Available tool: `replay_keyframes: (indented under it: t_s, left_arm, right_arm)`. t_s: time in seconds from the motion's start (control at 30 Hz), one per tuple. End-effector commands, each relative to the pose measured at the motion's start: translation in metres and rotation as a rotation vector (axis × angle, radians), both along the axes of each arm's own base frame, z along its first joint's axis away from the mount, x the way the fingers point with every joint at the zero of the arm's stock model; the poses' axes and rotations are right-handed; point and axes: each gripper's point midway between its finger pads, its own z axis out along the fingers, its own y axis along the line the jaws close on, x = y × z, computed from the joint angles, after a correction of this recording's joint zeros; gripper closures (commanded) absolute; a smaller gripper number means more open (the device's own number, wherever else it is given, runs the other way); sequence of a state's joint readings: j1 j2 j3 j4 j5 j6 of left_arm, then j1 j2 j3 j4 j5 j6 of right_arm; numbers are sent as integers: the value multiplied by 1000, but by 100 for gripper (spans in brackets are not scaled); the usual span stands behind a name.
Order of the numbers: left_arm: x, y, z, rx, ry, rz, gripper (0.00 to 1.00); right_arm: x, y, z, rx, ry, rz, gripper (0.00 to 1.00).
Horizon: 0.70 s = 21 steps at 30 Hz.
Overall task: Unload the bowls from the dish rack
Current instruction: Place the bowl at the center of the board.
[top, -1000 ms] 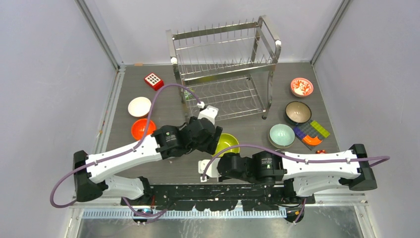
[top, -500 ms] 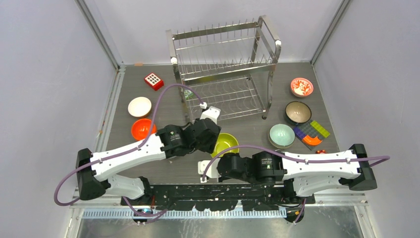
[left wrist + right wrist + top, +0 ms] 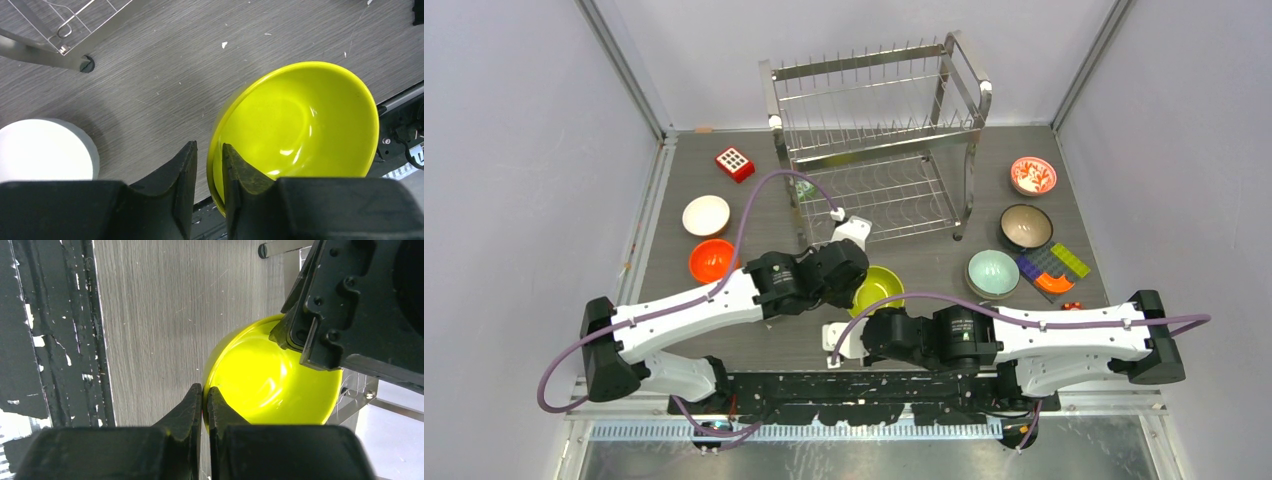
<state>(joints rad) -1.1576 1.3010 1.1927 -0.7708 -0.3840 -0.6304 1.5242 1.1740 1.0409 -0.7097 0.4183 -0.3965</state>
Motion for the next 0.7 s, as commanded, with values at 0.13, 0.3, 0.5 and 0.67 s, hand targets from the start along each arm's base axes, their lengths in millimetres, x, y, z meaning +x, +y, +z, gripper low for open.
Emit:
replay_keyframes:
  t_s: [0.13, 0.3, 0.5, 0.67]
  left_arm:
    - [0, -9, 17, -80, -12, 7, 90]
    - [1, -4, 20, -99, -25, 26, 100]
    - [9, 16, 34, -136, -110, 83, 100]
    - [19, 52, 45, -145, -206, 173, 100]
  right_arm:
    - [6, 13, 22, 79, -46, -18, 99]
    - [7, 19, 28, 127, -26, -61, 71]
    - [16, 27, 60, 331, 6, -225, 16]
    - [31, 13, 109, 584, 36, -444, 11]
